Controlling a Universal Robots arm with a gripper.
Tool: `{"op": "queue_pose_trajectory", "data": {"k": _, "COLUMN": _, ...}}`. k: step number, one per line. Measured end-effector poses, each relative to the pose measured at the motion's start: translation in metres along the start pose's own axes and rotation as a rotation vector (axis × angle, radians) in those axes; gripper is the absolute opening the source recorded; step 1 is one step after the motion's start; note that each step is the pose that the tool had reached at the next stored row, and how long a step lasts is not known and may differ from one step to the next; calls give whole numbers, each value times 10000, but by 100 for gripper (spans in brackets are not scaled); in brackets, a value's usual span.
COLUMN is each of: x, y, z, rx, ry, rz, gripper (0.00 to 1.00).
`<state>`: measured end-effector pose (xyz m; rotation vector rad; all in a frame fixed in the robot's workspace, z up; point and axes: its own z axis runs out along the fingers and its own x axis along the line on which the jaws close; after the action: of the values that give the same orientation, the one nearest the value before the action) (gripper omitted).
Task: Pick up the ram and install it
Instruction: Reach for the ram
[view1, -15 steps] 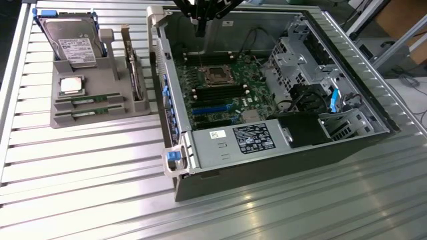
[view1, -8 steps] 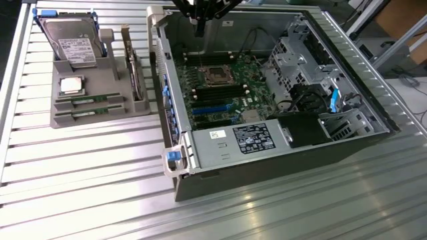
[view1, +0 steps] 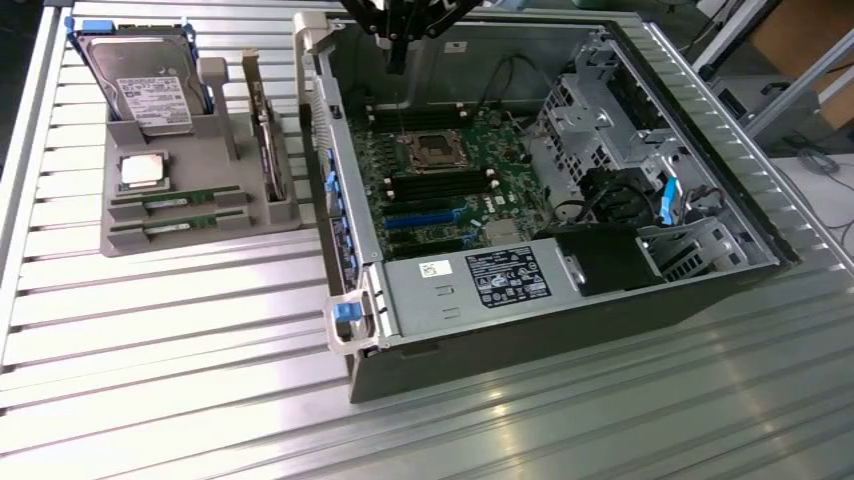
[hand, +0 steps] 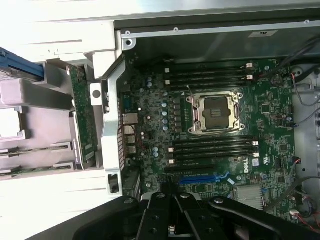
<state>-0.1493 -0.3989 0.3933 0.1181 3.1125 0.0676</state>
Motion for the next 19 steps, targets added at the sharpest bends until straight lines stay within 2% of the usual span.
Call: {"op": "queue_pose_trajectory", "data": {"k": 19, "x": 92, "y": -7, "z": -2, "rx": -1, "ry": -1, "rz": 0, "gripper": 10}}
